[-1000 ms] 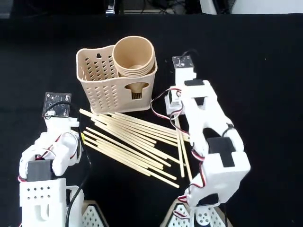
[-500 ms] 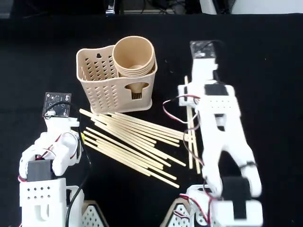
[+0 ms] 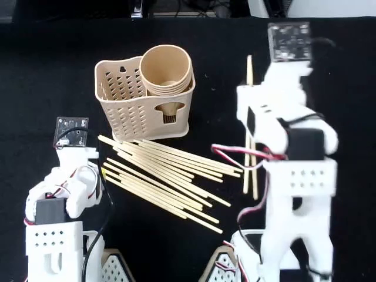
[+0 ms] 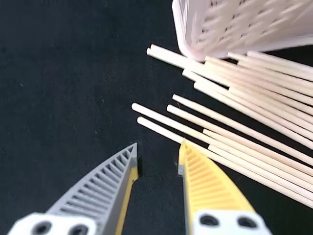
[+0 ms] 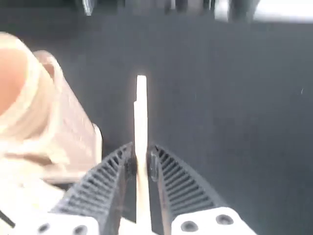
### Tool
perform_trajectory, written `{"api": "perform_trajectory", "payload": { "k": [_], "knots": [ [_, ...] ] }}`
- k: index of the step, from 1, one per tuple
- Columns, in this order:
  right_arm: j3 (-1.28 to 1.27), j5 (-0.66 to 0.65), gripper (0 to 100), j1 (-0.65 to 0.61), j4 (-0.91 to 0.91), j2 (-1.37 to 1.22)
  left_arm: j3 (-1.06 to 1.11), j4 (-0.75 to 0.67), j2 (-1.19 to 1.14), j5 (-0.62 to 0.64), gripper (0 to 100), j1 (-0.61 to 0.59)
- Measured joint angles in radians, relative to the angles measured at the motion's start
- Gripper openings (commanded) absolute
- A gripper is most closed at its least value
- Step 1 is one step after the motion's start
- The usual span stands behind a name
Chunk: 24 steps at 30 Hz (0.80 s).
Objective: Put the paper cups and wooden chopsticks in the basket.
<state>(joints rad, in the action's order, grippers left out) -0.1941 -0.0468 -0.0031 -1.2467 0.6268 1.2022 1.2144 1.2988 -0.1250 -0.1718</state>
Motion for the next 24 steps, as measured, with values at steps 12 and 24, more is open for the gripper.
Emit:
{"api": "perform_trajectory", "payload": {
  "k": [12, 24],
  "knots": [
    [0.525, 0.091, 1.2, -0.258, -0.094, 0.054, 0.014, 0.000, 0.000, 0.015, 15, 0.000],
    [0.506, 0.094, 1.2, -0.535, 0.347, -0.109, 0.021, 0.000, 0.000, 0.015, 15, 0.000]
  ]
}}
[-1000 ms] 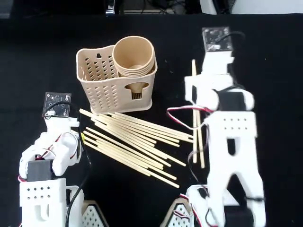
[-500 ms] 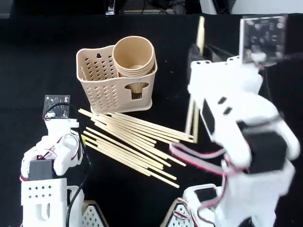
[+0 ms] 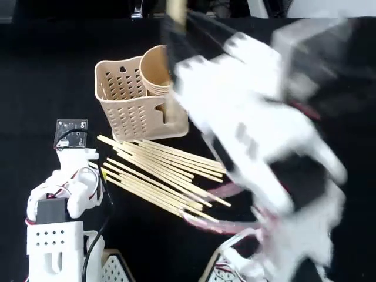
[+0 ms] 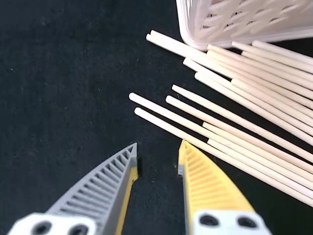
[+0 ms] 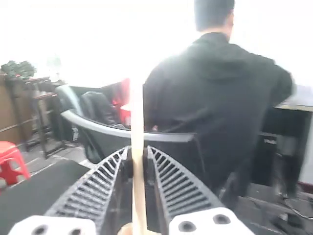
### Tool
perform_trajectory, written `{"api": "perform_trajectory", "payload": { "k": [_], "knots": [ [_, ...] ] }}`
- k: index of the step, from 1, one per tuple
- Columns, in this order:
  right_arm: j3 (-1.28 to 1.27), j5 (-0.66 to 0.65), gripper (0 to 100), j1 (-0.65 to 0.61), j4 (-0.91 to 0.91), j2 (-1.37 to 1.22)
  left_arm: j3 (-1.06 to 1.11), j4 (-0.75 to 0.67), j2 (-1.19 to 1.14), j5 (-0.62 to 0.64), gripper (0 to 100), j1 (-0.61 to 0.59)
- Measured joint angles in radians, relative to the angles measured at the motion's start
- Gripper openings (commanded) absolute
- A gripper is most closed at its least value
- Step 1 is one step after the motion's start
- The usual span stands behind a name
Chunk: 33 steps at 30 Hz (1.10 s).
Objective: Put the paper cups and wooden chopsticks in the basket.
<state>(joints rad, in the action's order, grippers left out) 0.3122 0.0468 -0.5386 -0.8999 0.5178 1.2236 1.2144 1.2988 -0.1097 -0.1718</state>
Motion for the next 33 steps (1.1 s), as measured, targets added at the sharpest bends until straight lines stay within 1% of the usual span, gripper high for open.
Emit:
{"api": "perform_trajectory", "payload": {
  "k": [3, 6, 15, 18, 28, 33],
  "knots": [
    [-0.005, 0.000, 1.2, -0.044, 0.163, -0.077, 0.000, 0.000, 0.000, 0.000, 15, 0.000],
    [-0.005, 0.000, 1.2, -0.057, 0.292, -0.150, 0.000, 0.000, 0.000, 0.000, 15, 0.000],
    [-0.006, 0.000, 1.2, -0.054, 0.482, -0.387, 0.000, 0.000, 0.000, 0.000, 15, 0.000],
    [-0.006, 0.000, 1.2, -0.055, 0.517, -0.448, 0.000, 0.000, 0.000, 0.000, 15, 0.000],
    [-0.017, 0.000, 1.2, -0.055, 0.526, -0.641, 0.000, 0.000, 0.000, 0.000, 15, 0.000],
    [-0.069, 0.000, 2.0, -0.055, 0.526, -0.654, 0.000, 0.000, 0.000, 0.000, 15, 0.000]
  ]
}}
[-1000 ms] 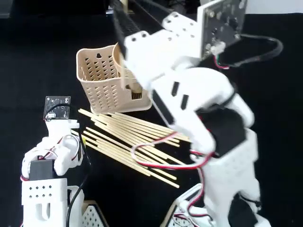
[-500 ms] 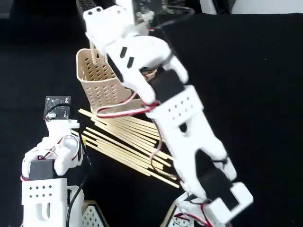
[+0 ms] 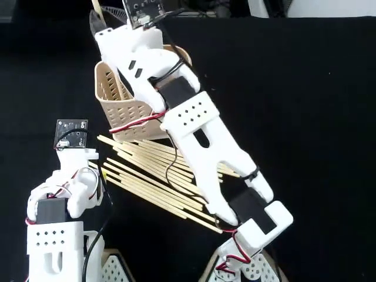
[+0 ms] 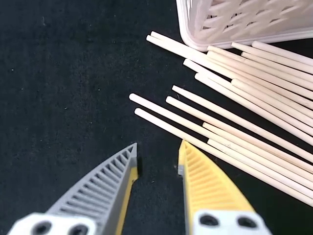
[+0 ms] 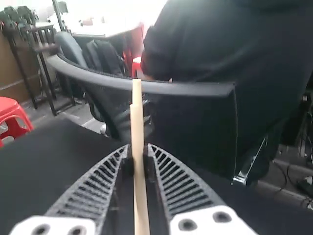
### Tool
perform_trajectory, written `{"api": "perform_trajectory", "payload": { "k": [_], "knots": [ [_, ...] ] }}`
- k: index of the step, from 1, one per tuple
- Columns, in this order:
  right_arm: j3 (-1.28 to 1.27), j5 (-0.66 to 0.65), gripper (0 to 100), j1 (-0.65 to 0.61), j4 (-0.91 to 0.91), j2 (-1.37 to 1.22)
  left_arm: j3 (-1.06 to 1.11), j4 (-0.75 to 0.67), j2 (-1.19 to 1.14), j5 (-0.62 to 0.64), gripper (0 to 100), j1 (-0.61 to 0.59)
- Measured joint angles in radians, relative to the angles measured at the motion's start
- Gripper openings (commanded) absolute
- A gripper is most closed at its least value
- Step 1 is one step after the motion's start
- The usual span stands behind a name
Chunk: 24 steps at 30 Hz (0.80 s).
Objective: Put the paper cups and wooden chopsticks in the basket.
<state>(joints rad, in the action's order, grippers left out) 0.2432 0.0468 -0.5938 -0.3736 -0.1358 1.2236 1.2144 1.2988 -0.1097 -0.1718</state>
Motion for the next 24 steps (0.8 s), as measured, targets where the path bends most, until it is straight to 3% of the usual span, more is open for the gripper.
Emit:
{"api": "perform_trajectory", "payload": {
  "k": [6, 17, 24],
  "knots": [
    [-0.017, 0.000, 14.0, 0.000, -0.110, 0.000, 0.000, 0.000, 0.000, 0.000, 15, 0.000],
    [-0.015, 0.000, 11.3, 0.000, -0.219, 0.104, 0.000, 0.000, 0.000, 0.000, 15, 0.000],
    [0.020, -0.025, 8.7, 0.025, -0.557, 0.440, 0.000, 0.000, 0.000, 0.000, 15, 0.000]
  ]
}}
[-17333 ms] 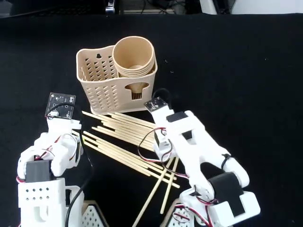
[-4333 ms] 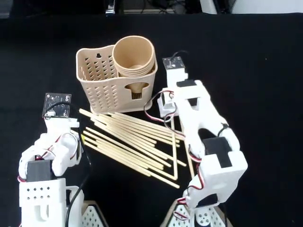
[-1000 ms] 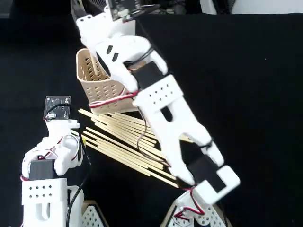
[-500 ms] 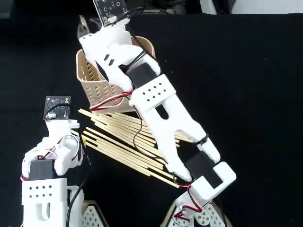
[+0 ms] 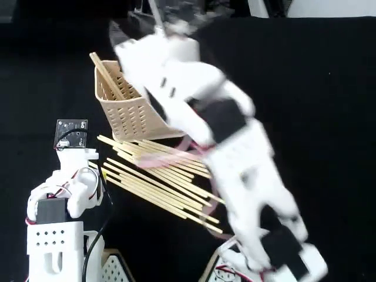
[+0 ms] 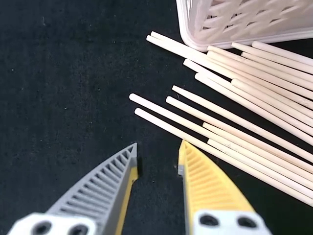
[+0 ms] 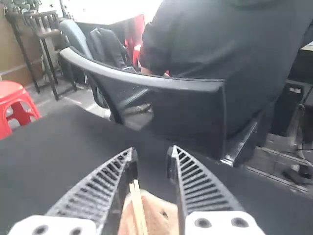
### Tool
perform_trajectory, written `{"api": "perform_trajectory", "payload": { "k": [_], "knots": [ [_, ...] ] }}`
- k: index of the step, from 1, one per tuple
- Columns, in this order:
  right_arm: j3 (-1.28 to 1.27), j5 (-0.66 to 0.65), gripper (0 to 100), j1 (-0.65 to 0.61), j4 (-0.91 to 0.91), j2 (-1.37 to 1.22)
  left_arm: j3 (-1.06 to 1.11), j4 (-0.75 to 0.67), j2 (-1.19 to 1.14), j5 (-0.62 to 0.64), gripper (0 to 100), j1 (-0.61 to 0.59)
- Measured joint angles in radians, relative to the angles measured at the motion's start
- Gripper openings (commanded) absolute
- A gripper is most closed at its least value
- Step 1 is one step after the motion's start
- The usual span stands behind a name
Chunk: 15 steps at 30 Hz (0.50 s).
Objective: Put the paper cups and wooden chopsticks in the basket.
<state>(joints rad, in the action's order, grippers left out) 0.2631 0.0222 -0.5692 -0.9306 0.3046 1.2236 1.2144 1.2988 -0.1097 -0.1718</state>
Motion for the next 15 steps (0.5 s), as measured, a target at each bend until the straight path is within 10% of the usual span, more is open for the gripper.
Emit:
{"api": "perform_trajectory", "payload": {
  "k": [15],
  "knots": [
    [-0.436, -0.063, 1.8, 0.651, -0.417, 0.308, 0.000, 0.002, 0.000, -0.051, 15, 0.150]
  ]
}}
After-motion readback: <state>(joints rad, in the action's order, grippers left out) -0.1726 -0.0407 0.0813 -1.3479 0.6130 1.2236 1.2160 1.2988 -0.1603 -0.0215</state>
